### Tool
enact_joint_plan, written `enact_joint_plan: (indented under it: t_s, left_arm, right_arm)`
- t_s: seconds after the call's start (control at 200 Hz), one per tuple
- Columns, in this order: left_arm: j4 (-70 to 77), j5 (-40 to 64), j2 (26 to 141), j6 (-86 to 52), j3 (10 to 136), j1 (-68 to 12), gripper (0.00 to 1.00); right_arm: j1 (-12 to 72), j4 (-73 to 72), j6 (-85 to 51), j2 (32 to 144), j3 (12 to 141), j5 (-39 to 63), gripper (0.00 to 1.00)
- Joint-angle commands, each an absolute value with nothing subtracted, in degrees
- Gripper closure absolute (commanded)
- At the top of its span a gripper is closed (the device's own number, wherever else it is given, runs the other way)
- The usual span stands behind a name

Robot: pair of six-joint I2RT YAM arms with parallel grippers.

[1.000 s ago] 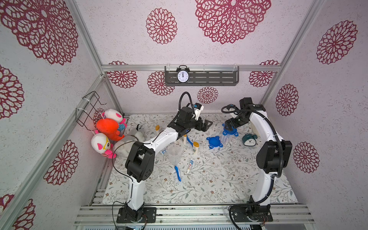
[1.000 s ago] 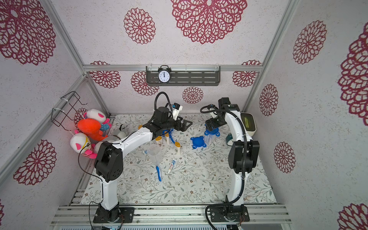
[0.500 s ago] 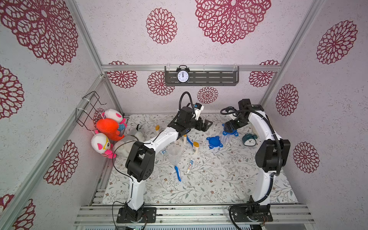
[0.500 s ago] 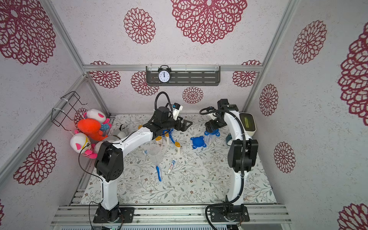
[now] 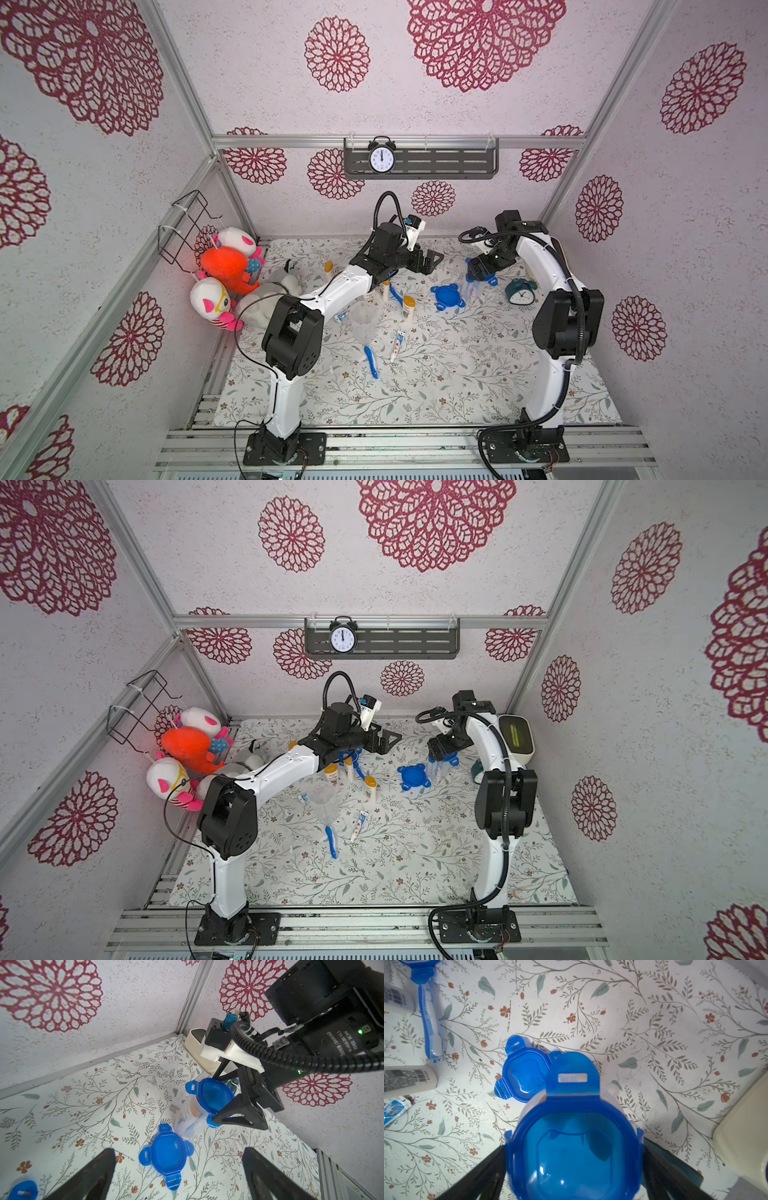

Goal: Pack away toiletry kits
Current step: Adjust the lid on the container.

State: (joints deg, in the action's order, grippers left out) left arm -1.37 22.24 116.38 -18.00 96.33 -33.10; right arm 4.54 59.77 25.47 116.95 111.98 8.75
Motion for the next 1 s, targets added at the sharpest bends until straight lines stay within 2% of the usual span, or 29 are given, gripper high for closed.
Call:
enact_joint_plan:
  t_s: [0.0,0.305,0.706,0.746,0.901,0.996]
  left_arm:
    - [-1.66,22.50,116.63,-17.49,97.12,-32.88,0.01]
    - [-1.67,22.43,116.68,-17.46,97.16,-32.87,0.01]
    - [-1.58,22.32,116.98,-17.58,97.31,-32.92,0.01]
    - [-1.58,22.32,116.98,-17.53,97.43,-32.90,0.01]
    - [-1.58,22.24,117.20,-17.55,97.50,-32.95,0.01]
    - [-1.67,22.32,117.44,-17.58,97.78,-32.91,0.01]
  right_arm:
    - [4.39,62.14,26.46,116.93,110.49,6.56,0.01]
    - [4.47,60.88,25.29,117.95,110.48,8.08,0.02]
    - [4.09,61.03,25.98,118.63,111.04,10.44,0.24]
    - [3.89,61.03,25.99,118.78,111.39,10.62,0.23]
    - [3.87,59.04,25.70,117.62,111.27,12.75,0.08]
    - [3.86,56.70,25.15,115.91,109.98,14.75,0.05]
